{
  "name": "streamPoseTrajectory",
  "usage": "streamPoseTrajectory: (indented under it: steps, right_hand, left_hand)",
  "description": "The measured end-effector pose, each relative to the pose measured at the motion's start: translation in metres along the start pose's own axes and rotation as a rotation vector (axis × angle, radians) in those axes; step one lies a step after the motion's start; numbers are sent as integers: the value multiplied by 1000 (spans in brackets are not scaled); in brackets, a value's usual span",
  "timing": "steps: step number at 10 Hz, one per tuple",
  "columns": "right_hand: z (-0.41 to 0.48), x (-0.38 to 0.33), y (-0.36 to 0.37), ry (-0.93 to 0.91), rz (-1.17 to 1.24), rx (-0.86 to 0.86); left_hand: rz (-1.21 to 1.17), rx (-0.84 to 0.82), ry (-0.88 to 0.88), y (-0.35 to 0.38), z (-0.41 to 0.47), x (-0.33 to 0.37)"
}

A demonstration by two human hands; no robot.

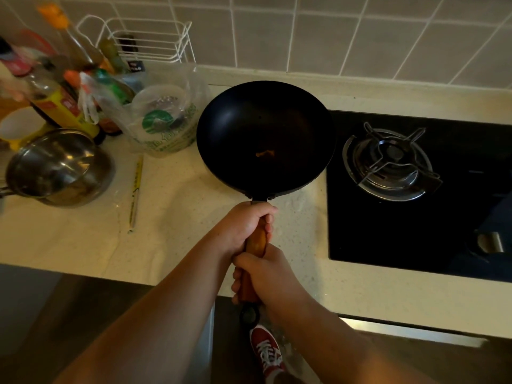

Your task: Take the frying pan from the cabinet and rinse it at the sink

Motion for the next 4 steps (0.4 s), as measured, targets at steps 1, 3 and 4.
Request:
streamPoseTrajectory:
  steps: [1, 3, 4]
  right_hand:
    - [-2, 1, -5, 25, 19, -17]
    - [-31, -11, -49, -137, -522, 96]
    - [-67, -53, -81, -529, -752, 184]
  left_hand:
    - [-27, 17, -25, 0, -12, 1]
    - [36, 300, 47, -25, -40, -33]
    - [107, 339, 46, -40, -64, -72]
Point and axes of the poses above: each hand's wrist, its own z-axis towards the middle knuckle, its own y-axis out of the palm, x = y × z, the point moved 7 cm from there along z, towards the middle knuckle, and after that the axes turned 10 degrees about x, right-handed, at the moved point
